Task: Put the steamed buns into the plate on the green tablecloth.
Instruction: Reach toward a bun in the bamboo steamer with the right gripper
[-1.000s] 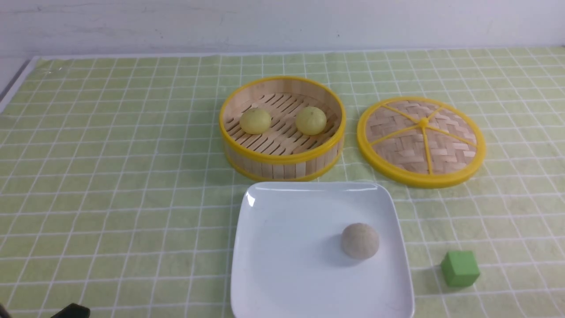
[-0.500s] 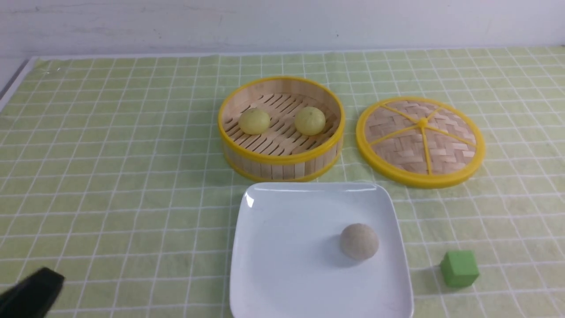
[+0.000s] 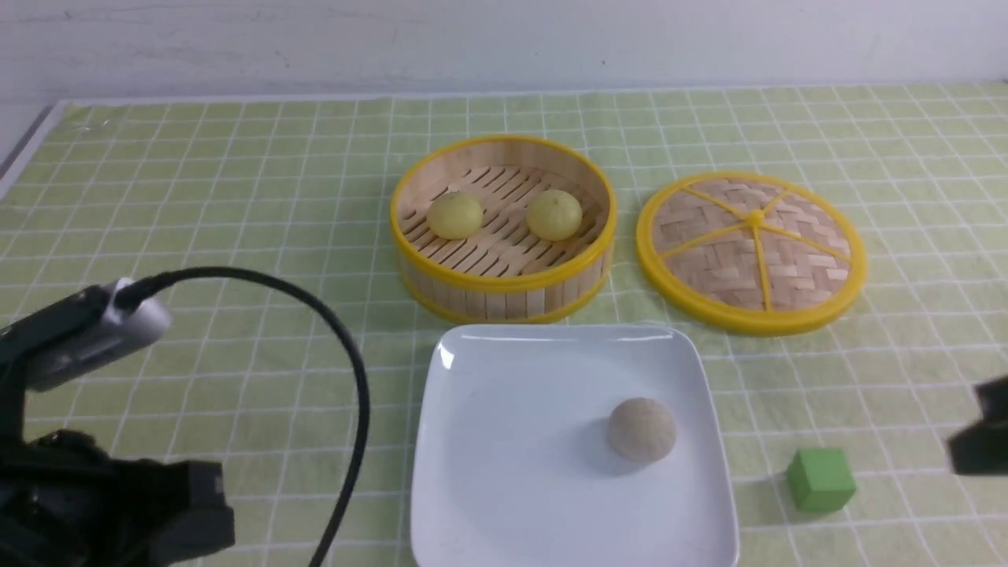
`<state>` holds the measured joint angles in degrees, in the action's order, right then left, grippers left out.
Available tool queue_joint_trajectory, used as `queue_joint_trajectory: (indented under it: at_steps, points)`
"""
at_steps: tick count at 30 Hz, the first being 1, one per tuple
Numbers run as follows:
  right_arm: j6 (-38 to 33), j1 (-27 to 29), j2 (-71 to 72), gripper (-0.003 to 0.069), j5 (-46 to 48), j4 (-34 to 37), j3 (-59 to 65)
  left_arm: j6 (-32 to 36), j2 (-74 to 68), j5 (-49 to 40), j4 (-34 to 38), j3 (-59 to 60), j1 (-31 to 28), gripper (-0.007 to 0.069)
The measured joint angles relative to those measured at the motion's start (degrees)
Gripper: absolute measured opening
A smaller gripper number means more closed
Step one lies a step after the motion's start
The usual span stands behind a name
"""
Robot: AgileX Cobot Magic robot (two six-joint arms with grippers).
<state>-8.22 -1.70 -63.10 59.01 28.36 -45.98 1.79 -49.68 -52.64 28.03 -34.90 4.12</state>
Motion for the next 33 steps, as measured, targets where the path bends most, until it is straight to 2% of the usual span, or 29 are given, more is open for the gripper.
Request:
queue_joint_trajectory:
  at_steps: [1, 3, 7, 9, 10, 16, 17, 20, 21, 24, 25, 27, 29, 31, 33]
  points:
    - [-7.4, -1.8, -6.2, 0.0001, -0.2, 9.4, -2.7, 1.7, -2.3, 1.4, 2.2, -0.2, 0.0, 0.0002]
    - [-13.7, -5.1, -13.1, 0.0005, -0.7, 15.6, -6.6, 2.8, -4.1, 2.8, 4.1, -0.2, 0.0, 0.0002]
    - [-18.7, -11.0, -24.4, 0.001, -1.9, 18.0, -16.3, 3.3, -5.9, 3.8, 5.0, -0.2, 0.0, 0.0002]
    - [-19.3, -13.0, -28.9, 0.0013, -2.0, 17.1, -21.4, 3.4, -6.2, 3.9, 5.0, -0.2, 0.0, 0.0002]
    - [-19.6, -14.8, -34.5, 0.0015, -1.7, 15.1, -28.8, 3.5, -6.3, 4.3, 4.8, -0.2, 0.0, 0.0002]
    - [-17.3, -16.5, -49.4, 0.005, 0.4, 8.6, -52.8, 3.7, -6.3, 5.3, 2.9, -0.2, 0.0, 0.0011]
    - [-15.1, -16.5, -54.4, 0.0083, 2.0, 6.5, -61.1, 3.7, -6.3, 5.4, 2.7, -0.2, 0.0, 0.0015]
    - [-12.7, -17.1, -63.8, 0.0162, 5.9, 1.4, -75.9, 2.7, -6.3, 5.4, 2.6, -0.2, 0.0, 0.0019]
    - [-12.4, -17.1, -63.8, 0.0169, 6.2, 1.4, -75.9, 2.5, -6.3, 5.5, 2.6, -0.2, 0.0, 0.002]
    - [-8.7, -18.0, -74.9, 0.0305, 11.1, -4.8, -93.9, 1.9, -6.3, 5.5, 2.6, -0.2, 0.0, 0.0026]
    - [-8.7, -18.0, -74.9, 0.0305, 11.1, -4.8, -93.9, 1.9, -6.3, 5.5, 2.6, -0.2, 0.0, 0.0026]
    - [-5.8, -18.2, -80.6, 0.0389, 11.9, -7.0, -103.9, 1.9, -6.3, 5.5, 2.6, -0.2, 0.0, 0.0032]
    - [-4.7, -18.2, -83.3, 0.0419, 12.0, -7.7, -108.1, 1.9, -6.3, 5.5, 2.4, -0.2, 0.0, 0.0034]
    - [-4.3, -18.2, -84.9, 0.0423, 12.0, -8.0, -109.7, 1.9, -6.3, 5.5, 2.1, -0.2, 0.0, 0.0035]
    - [-3.9, -18.2, -87.2, 0.0391, 12.2, -8.1, -110.1, 1.9, -6.3, 5.5, 1.8, -0.2, 0.0, 0.0037]
